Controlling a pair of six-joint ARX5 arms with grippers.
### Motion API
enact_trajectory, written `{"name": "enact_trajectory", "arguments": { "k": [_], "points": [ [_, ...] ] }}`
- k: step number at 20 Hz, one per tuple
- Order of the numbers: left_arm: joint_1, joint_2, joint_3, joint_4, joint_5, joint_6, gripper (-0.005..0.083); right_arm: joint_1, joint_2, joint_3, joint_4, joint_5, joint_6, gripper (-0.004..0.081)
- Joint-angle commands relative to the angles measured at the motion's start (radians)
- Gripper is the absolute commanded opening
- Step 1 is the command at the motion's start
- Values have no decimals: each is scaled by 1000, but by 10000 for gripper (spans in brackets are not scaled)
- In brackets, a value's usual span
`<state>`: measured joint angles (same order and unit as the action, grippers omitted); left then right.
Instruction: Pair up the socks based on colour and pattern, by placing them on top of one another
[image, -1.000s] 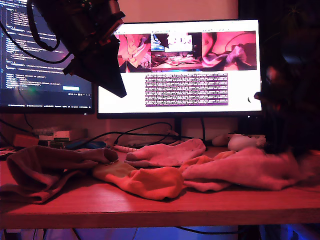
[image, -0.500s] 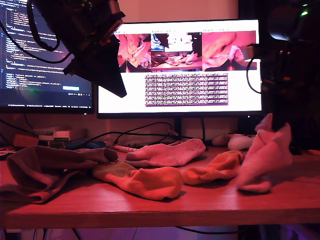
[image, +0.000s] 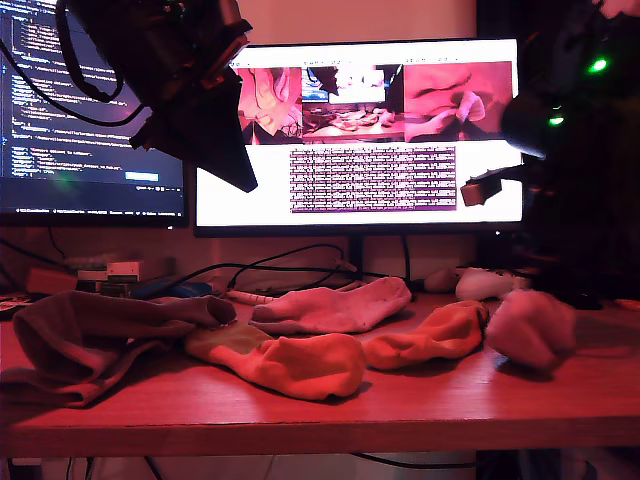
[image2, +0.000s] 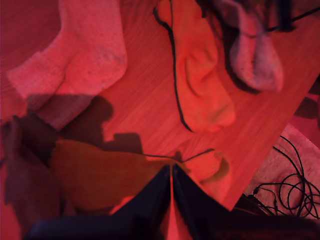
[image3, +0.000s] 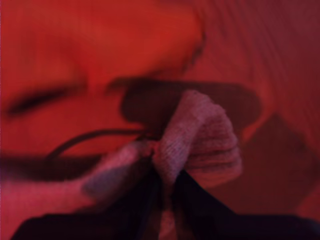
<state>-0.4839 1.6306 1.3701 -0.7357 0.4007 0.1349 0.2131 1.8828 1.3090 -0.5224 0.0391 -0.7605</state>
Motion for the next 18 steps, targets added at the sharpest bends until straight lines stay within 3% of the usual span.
{"name": "enact_trajectory", "arguments": {
  "k": [1,3,4,6,7,13,15,18],
  "points": [
    [-3,-9,-7,11,5,5,-19,35,-13,9,18,-2,0,-11],
    [-3,-9,-7,10,5,5,-19,55,-14,9,16,19,1,1],
    [-3,-9,-7,8,5,5,-19,61,-16,9,9,49,1,48],
    [-3,-9,-7,6,5,5,-19,71,-16,17,-14,74,6,226],
    [-3,-9,-7,5,5,5,-19,77,-17,28,-26,86,30,266],
    [-3,-9,-7,2,7,5,-19,99,-70,211,-201,116,360,270],
    [-3,-9,-7,3,7,5,-19,99,-78,278,-322,106,468,261],
    [-2,-9,-7,6,7,5,-19,89,-77,308,-494,-11,658,83]
  ]
}}
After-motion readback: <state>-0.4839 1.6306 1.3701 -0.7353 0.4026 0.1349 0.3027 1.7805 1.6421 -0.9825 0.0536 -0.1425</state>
